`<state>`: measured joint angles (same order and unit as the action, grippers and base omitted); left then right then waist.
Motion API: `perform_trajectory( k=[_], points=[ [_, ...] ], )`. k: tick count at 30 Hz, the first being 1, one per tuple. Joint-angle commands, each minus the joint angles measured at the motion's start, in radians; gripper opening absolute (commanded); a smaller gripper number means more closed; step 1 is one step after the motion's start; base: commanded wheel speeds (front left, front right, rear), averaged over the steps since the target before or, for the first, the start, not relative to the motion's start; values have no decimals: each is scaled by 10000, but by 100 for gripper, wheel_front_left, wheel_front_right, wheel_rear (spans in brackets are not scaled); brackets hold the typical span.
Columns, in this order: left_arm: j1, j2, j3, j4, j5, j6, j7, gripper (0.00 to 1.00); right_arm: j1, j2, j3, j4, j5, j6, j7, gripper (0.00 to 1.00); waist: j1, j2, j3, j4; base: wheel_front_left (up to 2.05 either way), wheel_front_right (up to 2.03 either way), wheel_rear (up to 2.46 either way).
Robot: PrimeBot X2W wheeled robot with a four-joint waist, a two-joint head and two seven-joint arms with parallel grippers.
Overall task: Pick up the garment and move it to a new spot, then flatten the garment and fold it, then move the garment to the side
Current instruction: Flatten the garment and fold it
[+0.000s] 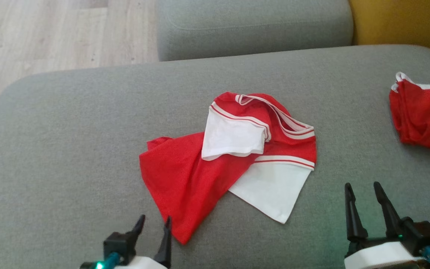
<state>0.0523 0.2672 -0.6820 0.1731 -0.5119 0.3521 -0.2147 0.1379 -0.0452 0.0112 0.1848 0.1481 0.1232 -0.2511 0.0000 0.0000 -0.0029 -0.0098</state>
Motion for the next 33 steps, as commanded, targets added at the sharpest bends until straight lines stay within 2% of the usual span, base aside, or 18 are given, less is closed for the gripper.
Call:
perform_trajectory(
  k=[1, 6, 13, 23, 33],
  points=[
    [-256, -10, 528, -272, 107, -3, -289, 100, -33, -51, 140, -371, -72, 75, -107, 100, 0, 0, -128, 125, 0, 0, 0],
    [133, -28, 943, -483, 377, -86, -454, 100, 180, -51, -25, -510, -86, 75, -107, 100, 0, 0, -334, 354, 0, 0, 0],
    [1067, -353, 2387, -1259, 1355, -315, -468, 100, 523, -51, -199, -716, -220, 75, -107, 100, 0, 0, -636, 779, 0, 0, 0],
    [1696, -1091, 3685, -1536, 2510, -1259, -470, 100, 631, -51, -226, -878, -359, 75, -107, 100, 0, 0, -706, 1047, 0, 0, 0],
    [1817, -1657, 4410, -1482, 3166, -1966, -470, 100, 624, -51, -135, -843, -367, 75, -107, 100, 0, 0, -698, 1028, 0, 0, 0]
  ],
)
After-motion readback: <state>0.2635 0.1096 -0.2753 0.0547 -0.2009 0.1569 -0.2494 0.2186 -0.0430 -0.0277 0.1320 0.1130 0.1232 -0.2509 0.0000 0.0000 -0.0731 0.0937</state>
